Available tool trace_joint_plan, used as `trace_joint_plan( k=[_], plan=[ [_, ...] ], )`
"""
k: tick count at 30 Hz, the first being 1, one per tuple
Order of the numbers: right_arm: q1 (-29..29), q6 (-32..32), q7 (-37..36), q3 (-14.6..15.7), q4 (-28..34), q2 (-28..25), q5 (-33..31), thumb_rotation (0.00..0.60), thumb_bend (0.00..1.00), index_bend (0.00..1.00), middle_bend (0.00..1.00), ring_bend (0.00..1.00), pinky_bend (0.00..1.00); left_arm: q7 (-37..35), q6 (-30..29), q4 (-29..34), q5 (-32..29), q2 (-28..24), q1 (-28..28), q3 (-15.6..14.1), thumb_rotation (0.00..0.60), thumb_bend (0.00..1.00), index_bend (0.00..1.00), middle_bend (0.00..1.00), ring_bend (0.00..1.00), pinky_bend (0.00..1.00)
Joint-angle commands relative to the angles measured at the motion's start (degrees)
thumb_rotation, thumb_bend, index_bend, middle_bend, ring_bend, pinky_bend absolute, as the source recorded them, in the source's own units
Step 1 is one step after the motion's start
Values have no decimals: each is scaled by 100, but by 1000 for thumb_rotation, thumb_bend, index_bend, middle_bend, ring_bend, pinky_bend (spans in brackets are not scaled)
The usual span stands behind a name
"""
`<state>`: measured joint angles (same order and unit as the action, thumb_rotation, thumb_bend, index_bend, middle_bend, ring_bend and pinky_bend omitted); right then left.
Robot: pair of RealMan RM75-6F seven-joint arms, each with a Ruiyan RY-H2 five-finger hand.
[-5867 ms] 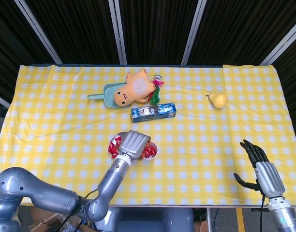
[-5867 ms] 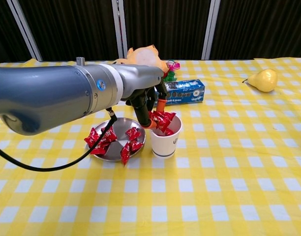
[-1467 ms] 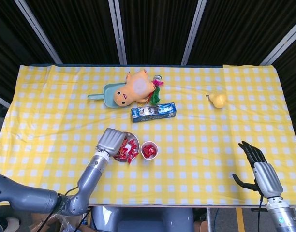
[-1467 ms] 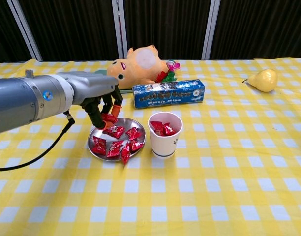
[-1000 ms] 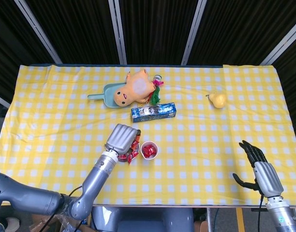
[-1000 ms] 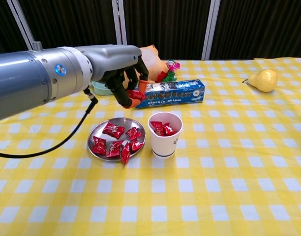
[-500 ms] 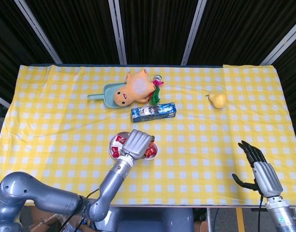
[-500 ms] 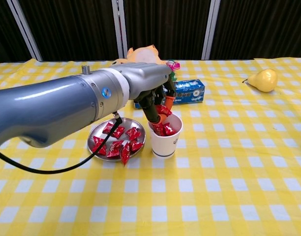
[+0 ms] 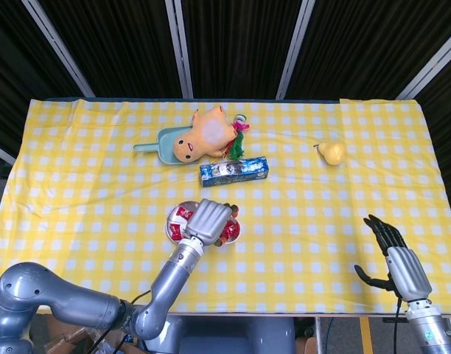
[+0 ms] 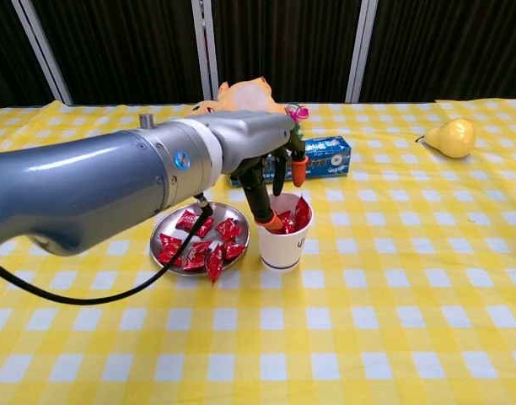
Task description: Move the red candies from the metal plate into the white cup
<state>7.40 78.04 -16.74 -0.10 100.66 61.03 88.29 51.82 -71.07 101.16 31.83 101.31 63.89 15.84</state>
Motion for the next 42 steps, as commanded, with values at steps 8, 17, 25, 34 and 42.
trace_joint_plan(
  k=[8, 17, 25, 34, 42],
  plan=[
    [-15, 34, 46, 7, 5, 14, 25, 600, 362, 0, 0, 0, 0, -149, -21, 367, -4, -873, -361, -93, 600, 224, 360, 419, 860, 923],
    [-21, 36, 74, 10, 12, 16, 19, 600, 362, 0, 0, 0, 0, -212, 346, 76, -235, -927, -485, -466, 600, 224, 357, 390, 860, 923],
    [-13, 15, 45, 1, 12, 9, -6, 600, 362, 0, 0, 0, 0, -163, 570, -236, -310, -684, -434, -673, 600, 225, 368, 426, 860, 924],
    [-11, 4, -1, 8, 13, -8, 4, 600, 362, 0, 0, 0, 0, -101, 547, -586, -391, -360, -436, -785, 600, 225, 364, 402, 860, 924],
    [-10, 0, -13, 9, 9, -10, 6, 600, 362, 0, 0, 0, 0, -128, 633, -795, -382, -195, -448, -801, 600, 225, 294, 333, 860, 924]
  ],
)
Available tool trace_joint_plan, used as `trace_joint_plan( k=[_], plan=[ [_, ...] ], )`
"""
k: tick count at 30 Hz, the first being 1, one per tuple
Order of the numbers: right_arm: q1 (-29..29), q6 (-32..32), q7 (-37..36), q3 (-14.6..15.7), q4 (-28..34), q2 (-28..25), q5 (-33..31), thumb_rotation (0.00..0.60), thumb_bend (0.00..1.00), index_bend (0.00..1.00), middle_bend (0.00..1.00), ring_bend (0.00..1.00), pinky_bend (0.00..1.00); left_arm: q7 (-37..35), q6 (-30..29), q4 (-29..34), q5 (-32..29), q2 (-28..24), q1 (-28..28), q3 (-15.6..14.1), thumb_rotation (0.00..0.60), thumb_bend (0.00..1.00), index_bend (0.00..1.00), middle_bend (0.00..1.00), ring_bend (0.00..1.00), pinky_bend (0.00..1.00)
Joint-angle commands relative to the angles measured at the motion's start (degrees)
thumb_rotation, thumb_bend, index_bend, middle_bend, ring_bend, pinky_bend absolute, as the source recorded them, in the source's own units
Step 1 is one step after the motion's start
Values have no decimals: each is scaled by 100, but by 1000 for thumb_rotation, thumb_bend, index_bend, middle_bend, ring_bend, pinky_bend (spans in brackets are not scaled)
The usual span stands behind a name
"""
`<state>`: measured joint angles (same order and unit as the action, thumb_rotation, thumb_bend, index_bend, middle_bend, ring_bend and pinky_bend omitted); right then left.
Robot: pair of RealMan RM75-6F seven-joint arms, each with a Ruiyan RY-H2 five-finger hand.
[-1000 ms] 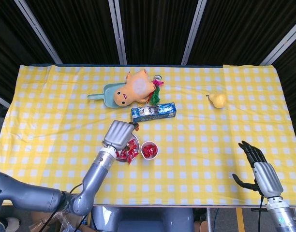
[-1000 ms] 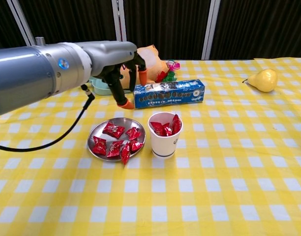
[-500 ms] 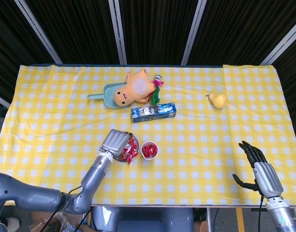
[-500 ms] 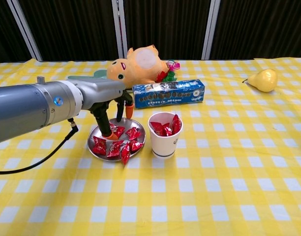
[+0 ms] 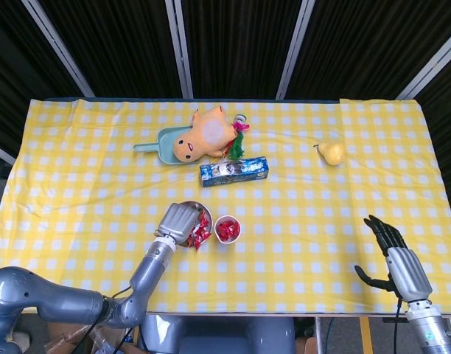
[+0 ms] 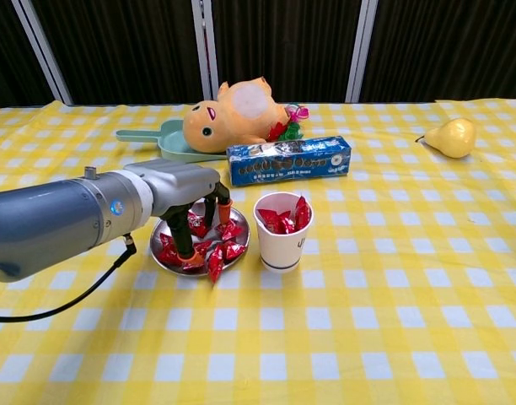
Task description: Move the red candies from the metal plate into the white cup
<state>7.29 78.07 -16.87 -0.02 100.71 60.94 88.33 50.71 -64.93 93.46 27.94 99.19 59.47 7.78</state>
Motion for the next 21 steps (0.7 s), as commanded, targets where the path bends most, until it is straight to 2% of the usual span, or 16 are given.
trace_joint_plan(
  k=[1, 8, 14, 21],
  plan=[
    [1, -7, 3, 4, 5, -1, 3, 600, 362, 0, 0, 0, 0, -33, 31, -35, 14, 23, -10, 13, 600, 225, 287, 327, 860, 924],
    [5, -19, 3, 2, 12, 1, -11, 600, 362, 0, 0, 0, 0, -93, 170, -93, 52, 8, -42, -17, 600, 225, 278, 315, 860, 923],
    [7, -24, -5, -2, 24, 2, -21, 600, 362, 0, 0, 0, 0, 18, 183, -46, -38, -51, -33, -56, 600, 229, 360, 440, 860, 923],
    [7, -30, 9, 2, 30, 1, -22, 600, 362, 0, 0, 0, 0, 74, 179, 12, -112, -135, -47, -91, 600, 248, 433, 525, 860, 924]
  ],
)
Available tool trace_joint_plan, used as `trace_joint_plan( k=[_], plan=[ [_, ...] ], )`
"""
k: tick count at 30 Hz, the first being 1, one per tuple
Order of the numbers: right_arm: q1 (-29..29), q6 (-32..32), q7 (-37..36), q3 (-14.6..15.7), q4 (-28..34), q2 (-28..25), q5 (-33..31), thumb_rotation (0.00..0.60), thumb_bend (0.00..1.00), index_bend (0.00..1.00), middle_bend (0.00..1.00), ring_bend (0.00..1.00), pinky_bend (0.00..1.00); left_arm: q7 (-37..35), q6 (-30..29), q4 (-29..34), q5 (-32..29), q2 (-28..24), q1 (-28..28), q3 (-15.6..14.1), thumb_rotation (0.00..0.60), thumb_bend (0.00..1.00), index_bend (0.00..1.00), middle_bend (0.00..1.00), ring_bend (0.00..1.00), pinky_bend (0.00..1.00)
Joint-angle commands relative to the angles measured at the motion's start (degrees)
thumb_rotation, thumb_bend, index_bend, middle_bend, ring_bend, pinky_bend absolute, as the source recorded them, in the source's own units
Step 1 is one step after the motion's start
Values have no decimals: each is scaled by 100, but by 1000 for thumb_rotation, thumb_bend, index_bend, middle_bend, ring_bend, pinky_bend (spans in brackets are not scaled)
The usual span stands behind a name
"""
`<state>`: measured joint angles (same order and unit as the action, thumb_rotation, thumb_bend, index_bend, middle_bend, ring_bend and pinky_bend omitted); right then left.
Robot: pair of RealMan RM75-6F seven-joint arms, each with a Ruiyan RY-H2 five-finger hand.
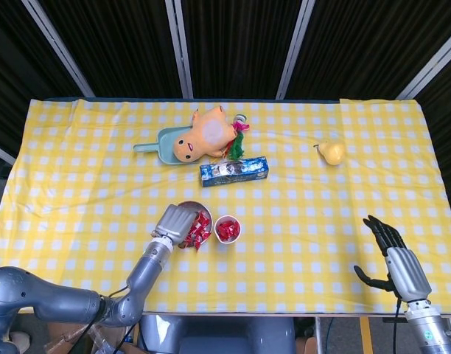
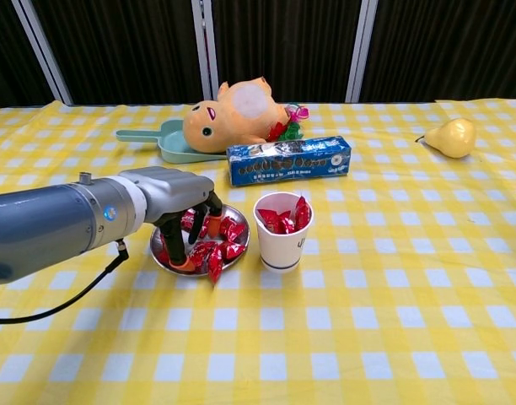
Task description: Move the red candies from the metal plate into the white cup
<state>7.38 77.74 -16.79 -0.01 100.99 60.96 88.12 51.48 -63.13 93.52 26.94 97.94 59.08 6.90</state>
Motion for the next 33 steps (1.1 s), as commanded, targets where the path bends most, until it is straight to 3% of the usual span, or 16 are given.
trace_joint_plan(
  k=[1, 14, 23, 33],
  plan=[
    [-3, 6, 2, -1, 1, 0, -1, 600, 362, 0, 0, 0, 0, -4, -1, 7, -17, -15, -12, -6, 600, 251, 439, 531, 860, 924],
    [-5, 2, 3, 3, 10, -4, -1, 600, 361, 0, 0, 0, 0, -54, -5, -95, 14, 37, -64, -46, 600, 259, 440, 529, 861, 924],
    [0, -12, -26, -3, 13, -11, -18, 600, 362, 0, 0, 0, 0, -43, 7, -213, 85, 161, -72, -76, 600, 396, 549, 656, 866, 925],
    [-6, -5, -30, 4, 24, -19, -6, 600, 362, 0, 0, 0, 0, -83, -112, -114, 163, 70, -150, -31, 600, 410, 575, 691, 866, 926]
  ],
)
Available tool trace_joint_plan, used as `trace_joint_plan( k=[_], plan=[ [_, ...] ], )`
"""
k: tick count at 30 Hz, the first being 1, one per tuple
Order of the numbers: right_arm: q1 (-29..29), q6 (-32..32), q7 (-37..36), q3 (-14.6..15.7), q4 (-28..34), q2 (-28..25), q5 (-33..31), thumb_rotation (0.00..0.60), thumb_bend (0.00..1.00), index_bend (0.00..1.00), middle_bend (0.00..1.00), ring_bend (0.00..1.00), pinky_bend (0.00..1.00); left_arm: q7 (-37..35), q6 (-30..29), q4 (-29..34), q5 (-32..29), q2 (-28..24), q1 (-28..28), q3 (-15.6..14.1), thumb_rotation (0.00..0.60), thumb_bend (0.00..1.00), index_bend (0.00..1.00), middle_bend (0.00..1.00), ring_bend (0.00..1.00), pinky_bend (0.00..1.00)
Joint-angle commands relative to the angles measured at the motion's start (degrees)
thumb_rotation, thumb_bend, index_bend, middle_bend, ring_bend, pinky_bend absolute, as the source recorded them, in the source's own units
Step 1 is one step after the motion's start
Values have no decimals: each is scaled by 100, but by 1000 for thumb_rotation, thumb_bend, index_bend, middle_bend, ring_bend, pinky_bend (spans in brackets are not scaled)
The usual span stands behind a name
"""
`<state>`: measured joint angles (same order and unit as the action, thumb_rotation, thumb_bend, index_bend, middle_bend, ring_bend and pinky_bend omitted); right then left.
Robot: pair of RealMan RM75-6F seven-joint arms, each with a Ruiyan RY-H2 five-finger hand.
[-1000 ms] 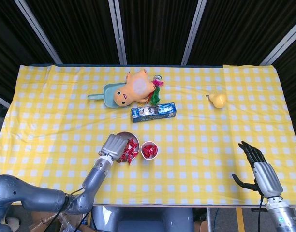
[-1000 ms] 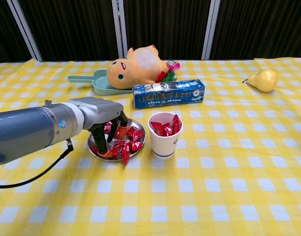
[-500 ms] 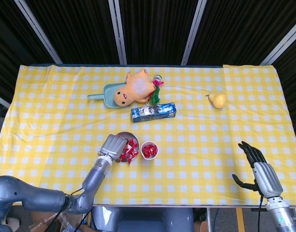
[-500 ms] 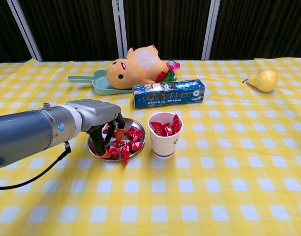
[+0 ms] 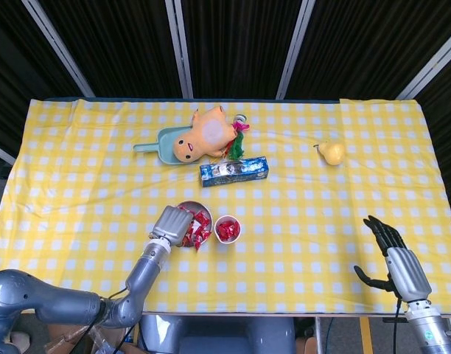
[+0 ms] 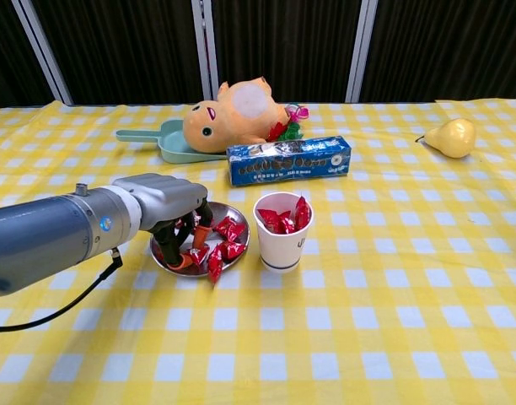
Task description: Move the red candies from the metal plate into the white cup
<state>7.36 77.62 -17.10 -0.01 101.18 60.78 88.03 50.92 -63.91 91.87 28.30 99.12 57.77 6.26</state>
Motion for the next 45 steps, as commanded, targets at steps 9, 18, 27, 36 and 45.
trace_joint_plan(
  k=[9, 18, 27, 36, 45],
  plan=[
    [-12, 29, 3, 8, -3, 6, 25, 600, 362, 0, 0, 0, 0, -184, -284, 706, 299, -579, -121, 239, 600, 410, 577, 694, 866, 926],
    [-9, 23, 11, 4, 5, 5, 18, 600, 362, 0, 0, 0, 0, -330, -450, 1473, 663, -1072, -20, 705, 600, 410, 569, 688, 866, 926],
    [-8, 20, 0, -3, -3, 5, 5, 600, 361, 0, 0, 0, 0, -90, -400, 1493, 433, -652, 389, 865, 600, 410, 565, 684, 866, 926],
    [-4, 12, -39, -1, -8, -2, 12, 600, 362, 0, 0, 0, 0, 65, -381, 1149, 182, -133, 713, 953, 600, 392, 535, 653, 866, 926],
    [4, -10, -81, -4, -1, -14, -4, 600, 361, 0, 0, 0, 0, 4, -460, 1166, 139, -58, 789, 1031, 600, 234, 398, 464, 865, 926]
  ],
)
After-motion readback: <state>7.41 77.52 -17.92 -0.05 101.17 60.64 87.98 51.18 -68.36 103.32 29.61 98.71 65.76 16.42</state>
